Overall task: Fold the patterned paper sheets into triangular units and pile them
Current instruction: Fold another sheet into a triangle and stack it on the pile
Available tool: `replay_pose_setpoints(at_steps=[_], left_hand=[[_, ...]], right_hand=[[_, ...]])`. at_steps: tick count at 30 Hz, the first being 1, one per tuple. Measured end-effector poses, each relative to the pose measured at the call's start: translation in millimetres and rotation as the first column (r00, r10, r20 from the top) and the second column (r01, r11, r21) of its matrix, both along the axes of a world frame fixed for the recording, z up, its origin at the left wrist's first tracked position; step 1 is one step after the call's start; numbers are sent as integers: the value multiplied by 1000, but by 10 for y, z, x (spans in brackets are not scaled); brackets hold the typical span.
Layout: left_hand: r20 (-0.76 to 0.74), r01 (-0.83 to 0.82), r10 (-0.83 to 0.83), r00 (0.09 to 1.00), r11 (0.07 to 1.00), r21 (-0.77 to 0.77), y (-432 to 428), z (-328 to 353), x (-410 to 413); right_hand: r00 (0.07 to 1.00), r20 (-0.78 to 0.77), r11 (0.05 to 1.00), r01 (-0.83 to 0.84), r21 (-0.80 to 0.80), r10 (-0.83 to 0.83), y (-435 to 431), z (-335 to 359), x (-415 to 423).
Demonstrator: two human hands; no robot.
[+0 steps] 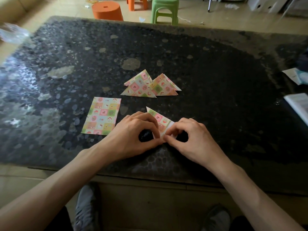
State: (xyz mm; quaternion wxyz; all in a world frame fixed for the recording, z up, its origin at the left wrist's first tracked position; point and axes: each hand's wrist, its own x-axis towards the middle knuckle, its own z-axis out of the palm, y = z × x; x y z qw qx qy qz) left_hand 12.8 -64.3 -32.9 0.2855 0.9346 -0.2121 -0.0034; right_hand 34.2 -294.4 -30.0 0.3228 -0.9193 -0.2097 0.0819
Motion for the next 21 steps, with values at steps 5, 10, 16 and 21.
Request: replay_pose_setpoints(at_steps=[5, 10, 16, 21], left_hand=[[21, -15, 15, 1000, 1000, -14, -13, -38, 13], [-4, -20, 20, 1000, 1000, -17, -4, -33, 21], [-18, -19, 19, 1000, 1000, -11, -4, -46, 22], [11, -9, 9, 1000, 999, -35, 2, -90, 32]], right_hand=[[1000, 6, 1000, 28, -10, -28, 31, 21, -27], [994, 33, 994, 101, -40, -99, 77, 9, -65], [993, 28, 993, 117, -28, -116, 94, 0, -72], [995, 22, 994, 102, -31, -102, 105, 3, -76]])
